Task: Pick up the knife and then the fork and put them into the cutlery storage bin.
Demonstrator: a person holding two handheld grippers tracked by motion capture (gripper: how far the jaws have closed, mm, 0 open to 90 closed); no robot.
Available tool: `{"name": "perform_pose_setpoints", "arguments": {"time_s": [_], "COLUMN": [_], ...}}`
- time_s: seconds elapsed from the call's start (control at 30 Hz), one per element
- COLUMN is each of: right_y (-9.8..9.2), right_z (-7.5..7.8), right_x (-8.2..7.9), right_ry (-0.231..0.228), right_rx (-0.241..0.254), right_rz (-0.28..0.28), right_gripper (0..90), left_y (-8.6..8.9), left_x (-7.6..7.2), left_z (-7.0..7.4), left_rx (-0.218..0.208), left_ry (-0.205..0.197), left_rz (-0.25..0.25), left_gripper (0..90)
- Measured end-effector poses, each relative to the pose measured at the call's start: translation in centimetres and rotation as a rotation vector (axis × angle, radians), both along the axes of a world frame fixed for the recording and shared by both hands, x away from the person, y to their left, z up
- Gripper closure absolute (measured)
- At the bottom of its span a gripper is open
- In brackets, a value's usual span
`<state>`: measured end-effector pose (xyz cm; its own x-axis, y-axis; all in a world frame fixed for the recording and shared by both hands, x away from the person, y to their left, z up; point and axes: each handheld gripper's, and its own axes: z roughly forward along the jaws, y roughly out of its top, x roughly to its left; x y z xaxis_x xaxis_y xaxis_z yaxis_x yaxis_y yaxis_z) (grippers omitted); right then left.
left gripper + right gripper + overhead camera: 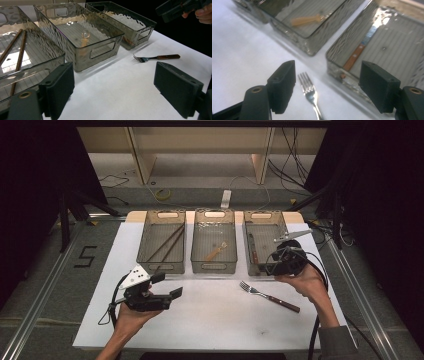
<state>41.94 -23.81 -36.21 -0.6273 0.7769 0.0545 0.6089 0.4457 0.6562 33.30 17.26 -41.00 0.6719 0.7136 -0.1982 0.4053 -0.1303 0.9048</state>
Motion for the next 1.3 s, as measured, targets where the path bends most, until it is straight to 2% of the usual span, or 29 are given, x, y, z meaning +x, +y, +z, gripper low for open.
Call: {"name": "perform_pose_setpoints", "arguments": {"time_s": [0.47,0.77,1.1,1.3], "right_y": [-0.5,-0.5,-0.6,-0.5], "right_z": [-0.7,-1.4,-2.4,-3.3], "right_x": [-0.8,-1.2,-1.6,-1.8], "right_ry": [0.019,0.052,0.091,0.124], "right_rx": [0.002,-0.018,-0.060,-0.106], "right_rz": [0.008,0.015,0.035,0.058], "right_gripper": [28.4,28.1,28.5,28.8], "left_y": [0.0,0.1,0.2,0.2], "left_x": [0.0,0.0,0.0,0.0], "left_z": [0.0,0.0,0.0,0.0], "left_rx": [0.006,-0.001,-0.003,0.000], "left_ry": [-0.004,-0.005,-0.004,-0.002], "left_rz": [-0.002,0.000,0.004,0.003], "left_gripper": [16.1,16.1,16.0,16.0]}}
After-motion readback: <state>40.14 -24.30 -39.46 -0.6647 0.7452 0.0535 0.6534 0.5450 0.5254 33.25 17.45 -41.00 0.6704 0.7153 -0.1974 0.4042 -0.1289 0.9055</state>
